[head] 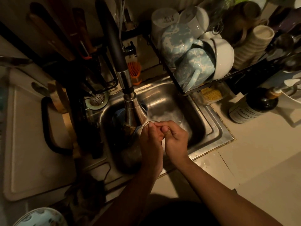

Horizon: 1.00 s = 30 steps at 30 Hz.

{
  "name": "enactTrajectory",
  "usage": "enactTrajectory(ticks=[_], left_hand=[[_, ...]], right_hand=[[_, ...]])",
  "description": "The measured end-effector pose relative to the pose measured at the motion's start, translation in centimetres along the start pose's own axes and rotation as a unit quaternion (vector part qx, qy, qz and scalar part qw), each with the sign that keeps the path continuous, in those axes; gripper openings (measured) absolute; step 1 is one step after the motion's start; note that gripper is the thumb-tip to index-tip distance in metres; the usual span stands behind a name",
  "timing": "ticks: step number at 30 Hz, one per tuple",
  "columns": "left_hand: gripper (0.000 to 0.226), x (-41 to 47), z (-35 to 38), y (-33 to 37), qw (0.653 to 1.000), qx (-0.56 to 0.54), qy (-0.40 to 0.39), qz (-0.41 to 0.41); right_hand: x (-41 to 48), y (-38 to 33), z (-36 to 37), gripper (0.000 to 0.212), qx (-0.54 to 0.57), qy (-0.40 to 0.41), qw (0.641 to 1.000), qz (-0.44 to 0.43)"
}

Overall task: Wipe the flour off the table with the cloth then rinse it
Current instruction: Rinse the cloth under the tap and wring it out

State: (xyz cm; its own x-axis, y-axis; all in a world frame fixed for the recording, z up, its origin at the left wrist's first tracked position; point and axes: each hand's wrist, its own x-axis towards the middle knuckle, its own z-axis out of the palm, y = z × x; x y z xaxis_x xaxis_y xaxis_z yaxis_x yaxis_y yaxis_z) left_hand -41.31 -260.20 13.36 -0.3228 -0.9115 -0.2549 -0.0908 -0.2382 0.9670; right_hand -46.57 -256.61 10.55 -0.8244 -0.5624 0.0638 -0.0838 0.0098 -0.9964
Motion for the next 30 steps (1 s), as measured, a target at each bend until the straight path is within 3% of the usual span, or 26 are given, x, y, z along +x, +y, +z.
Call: enactTrajectory(ticks=[3,8,11,14,17,21,25,30], left_hand=[[0.035,0.7,-0.1,-0.3,0.999,-0.01,-0.013,-0.043],[0.022,2.0,-0.7,-0.2,0.993,-0.009,-0.072,-0.09],[0.02,1.9,-1.5,0.5,0.991,0.02,-0.133,-0.026],[0.028,2.1,-3.2,-0.3,0.974,0.111,-0.184,0.07],[0.048,2.9,-4.9,-1.3,0.918,0.286,-0.217,0.168],[0.044,3.9,-5.3,-1.3,0.837,0.387,-0.217,0.32],[0.035,4.3,-4.7,-0.8,0.866,0.302,-0.221,0.331],[0.018,3.3,-3.3,-1.8,0.913,0.221,-0.119,0.321]], right_hand=[[0.4,0.5,-0.3,0.028,-0.042,-0.031,0.998,-0.045],[1.8,1.3,-1.8,0.017,-0.021,-0.094,0.994,0.051],[2.2,0.7,-3.0,0.032,-0.011,-0.169,0.978,0.125],[2.4,-0.4,-3.5,0.026,0.098,-0.187,0.953,0.219],[2.8,-1.4,-3.8,0.024,0.142,-0.218,0.932,0.254],[2.6,-2.0,-3.4,0.023,0.153,-0.245,0.917,0.274],[2.9,-2.5,-3.0,0.027,0.143,-0.258,0.903,0.312],[2.1,-2.7,-2.1,0.028,0.107,-0.227,0.94,0.229]])
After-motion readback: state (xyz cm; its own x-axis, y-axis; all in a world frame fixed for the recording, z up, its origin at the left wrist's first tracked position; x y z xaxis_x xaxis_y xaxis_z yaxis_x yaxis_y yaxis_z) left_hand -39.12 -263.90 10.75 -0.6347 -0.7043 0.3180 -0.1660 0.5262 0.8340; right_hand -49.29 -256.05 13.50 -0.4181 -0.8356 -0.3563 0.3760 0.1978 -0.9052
